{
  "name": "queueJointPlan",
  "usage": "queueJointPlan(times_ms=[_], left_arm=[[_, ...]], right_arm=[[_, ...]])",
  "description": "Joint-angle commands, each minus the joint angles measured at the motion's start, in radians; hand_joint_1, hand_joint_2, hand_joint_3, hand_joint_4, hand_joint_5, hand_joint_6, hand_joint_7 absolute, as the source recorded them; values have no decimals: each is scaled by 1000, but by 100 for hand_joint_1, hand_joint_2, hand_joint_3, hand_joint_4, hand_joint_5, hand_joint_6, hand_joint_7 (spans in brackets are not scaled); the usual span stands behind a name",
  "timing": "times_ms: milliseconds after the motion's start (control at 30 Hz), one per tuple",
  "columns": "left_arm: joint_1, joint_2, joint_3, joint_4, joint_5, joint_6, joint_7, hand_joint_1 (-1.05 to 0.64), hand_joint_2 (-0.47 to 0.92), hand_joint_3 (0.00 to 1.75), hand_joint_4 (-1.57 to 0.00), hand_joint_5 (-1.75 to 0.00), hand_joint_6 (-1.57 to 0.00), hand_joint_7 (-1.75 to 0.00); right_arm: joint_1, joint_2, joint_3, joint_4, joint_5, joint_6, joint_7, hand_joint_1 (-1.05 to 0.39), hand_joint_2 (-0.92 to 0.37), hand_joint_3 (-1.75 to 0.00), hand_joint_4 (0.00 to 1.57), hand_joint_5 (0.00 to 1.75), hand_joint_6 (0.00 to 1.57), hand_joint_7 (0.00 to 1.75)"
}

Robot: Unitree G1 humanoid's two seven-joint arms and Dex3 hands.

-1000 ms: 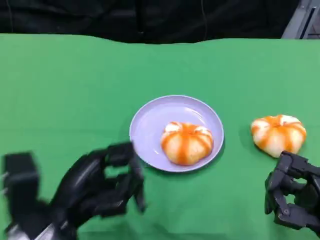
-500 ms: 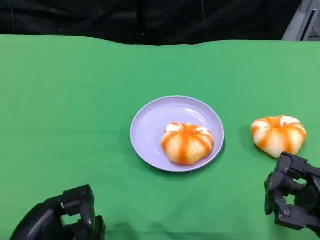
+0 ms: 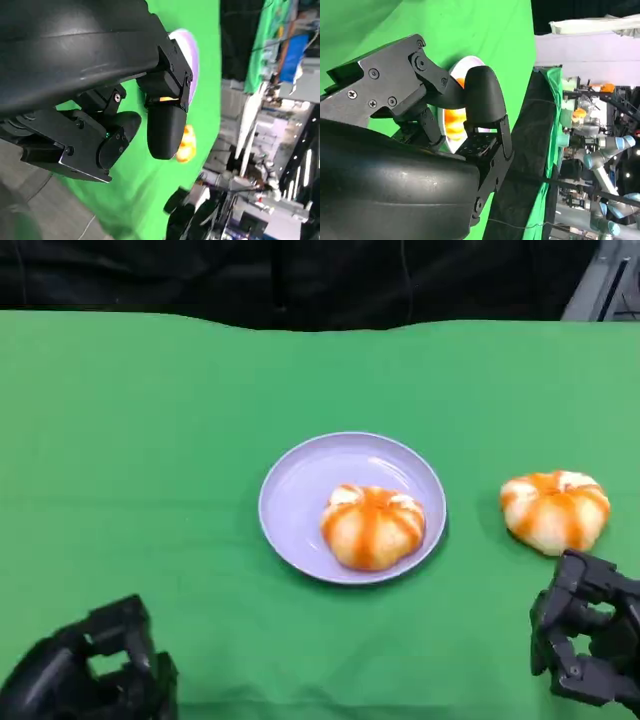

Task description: Grasp the bread from the table and place it into the plate.

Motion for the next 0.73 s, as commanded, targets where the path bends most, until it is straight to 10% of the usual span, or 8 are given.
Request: queueJointPlan(times_ms=[33, 733], left_arm=[[11, 1, 16, -12, 8, -6, 16, 7, 71, 116, -86, -175, -69, -175], [7, -18, 25, -17, -3, 16, 41, 6, 73, 110, -86, -175, -70, -175]], right_arm=[[20, -14, -4, -31, 18, 11, 4, -13, -60, -114, 88, 175, 72, 171], [27, -12, -7, -55, 18, 37, -3, -11, -60, -115, 86, 175, 71, 171]])
